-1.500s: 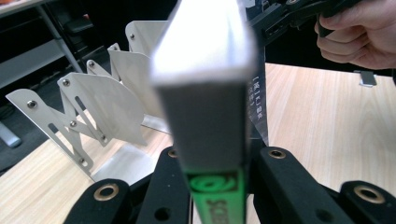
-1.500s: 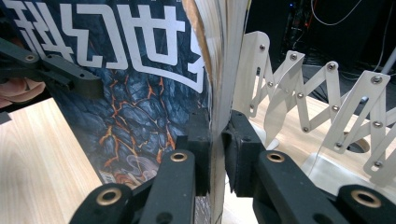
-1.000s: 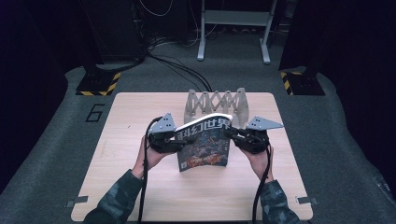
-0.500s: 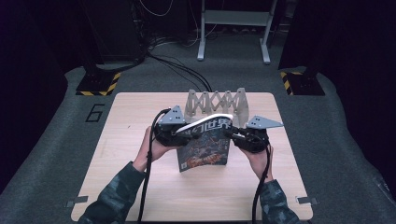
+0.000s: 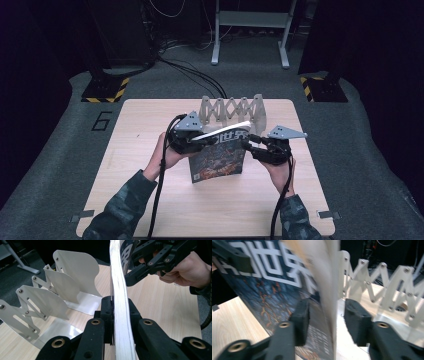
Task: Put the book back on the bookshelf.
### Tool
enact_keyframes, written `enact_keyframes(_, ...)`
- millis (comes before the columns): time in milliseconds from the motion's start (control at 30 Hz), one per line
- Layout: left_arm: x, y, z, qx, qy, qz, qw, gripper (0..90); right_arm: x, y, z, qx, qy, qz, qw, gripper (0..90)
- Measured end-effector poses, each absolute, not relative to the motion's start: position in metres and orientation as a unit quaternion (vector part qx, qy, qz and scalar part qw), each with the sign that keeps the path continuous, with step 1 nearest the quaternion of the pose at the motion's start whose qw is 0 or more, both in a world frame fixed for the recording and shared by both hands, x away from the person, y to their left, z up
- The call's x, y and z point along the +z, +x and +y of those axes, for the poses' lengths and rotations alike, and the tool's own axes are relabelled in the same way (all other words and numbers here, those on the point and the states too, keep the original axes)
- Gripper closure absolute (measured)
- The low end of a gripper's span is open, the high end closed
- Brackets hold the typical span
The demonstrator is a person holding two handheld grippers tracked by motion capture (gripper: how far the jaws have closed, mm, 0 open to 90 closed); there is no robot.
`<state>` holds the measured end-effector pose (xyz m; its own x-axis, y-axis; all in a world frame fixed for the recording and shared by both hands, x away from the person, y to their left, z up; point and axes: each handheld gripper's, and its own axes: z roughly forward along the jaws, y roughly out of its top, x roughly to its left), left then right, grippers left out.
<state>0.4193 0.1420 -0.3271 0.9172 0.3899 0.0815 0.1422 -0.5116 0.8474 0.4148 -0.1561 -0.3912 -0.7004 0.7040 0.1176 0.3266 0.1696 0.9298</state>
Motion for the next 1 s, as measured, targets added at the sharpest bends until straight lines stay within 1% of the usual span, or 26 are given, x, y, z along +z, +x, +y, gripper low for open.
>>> enact_keyframes(167,-0.327,0.419,0.142,0.132,0.858,0.156,0.471,81.5,-0.415,0.415,-0.173,0.521,0.389,0.736,0.188,31.1)
enact_keyframes(267,-0.327,0.418,0.142,0.133,0.858,0.156,0.471,81.5,-0.435,0.417,-0.184,0.505,0.421,0.729,0.192,22.3)
enact_keyframes(367,-0.327,0.417,0.141,0.131,0.86,0.153,0.468,81.5,-0.457,0.422,-0.189,0.468,0.454,0.731,0.202,15.8)
enact_keyframes(500,-0.327,0.416,0.141,0.135,0.859,0.156,0.468,81.5,-0.484,0.433,-0.191,0.408,0.48,0.745,0.22,12.9)
enact_keyframes(533,-0.326,0.416,0.141,0.132,0.861,0.155,0.467,81.5,-0.49,0.437,-0.192,0.397,0.487,0.745,0.225,10.5)
enact_keyframes(600,-0.326,0.415,0.14,0.136,0.86,0.157,0.467,81.6,-0.501,0.444,-0.194,0.379,0.503,0.747,0.214,4.7)
enact_keyframes(700,-0.326,0.415,0.14,0.136,0.86,0.158,0.467,81.7,-0.512,0.454,-0.195,0.347,0.52,0.75,0.218,0.5)
enact_keyframes(900,-0.325,0.414,0.139,0.134,0.861,0.155,0.465,81.8,-0.524,0.465,-0.194,0.312,0.536,0.749,0.234,0.0)
enact_keyframes(1000,-0.325,0.414,0.137,0.134,0.859,0.156,0.469,81.8,-0.525,0.466,-0.194,0.307,0.532,0.752,0.239,0.0)
